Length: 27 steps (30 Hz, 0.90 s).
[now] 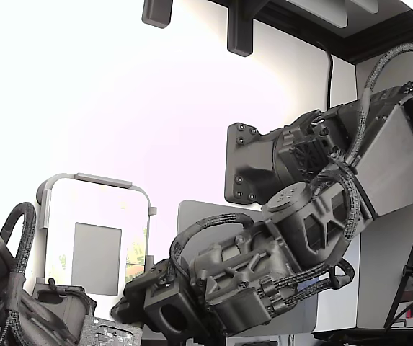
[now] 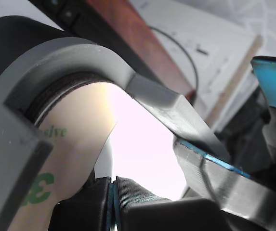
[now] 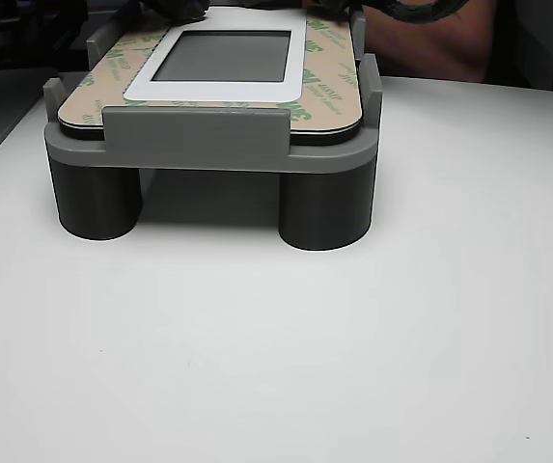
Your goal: Peel off protective film from adhesive tape.
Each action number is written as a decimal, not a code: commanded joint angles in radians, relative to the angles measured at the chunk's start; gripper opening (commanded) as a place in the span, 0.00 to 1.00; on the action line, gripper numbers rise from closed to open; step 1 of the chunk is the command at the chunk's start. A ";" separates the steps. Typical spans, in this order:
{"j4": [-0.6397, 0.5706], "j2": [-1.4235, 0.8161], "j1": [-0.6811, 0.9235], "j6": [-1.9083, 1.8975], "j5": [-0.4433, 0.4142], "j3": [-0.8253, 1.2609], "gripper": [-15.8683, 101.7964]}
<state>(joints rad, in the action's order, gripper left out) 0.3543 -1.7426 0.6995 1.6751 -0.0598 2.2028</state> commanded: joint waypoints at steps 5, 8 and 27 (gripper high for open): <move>-0.005 -0.009 0.003 0.000 0.009 -0.038 0.06; -0.003 -0.008 0.003 0.000 0.009 -0.044 0.06; 0.025 0.017 0.012 0.002 0.006 -0.083 0.06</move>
<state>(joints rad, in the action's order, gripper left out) 0.3804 -1.7104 0.7133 1.6782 -0.0568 2.1537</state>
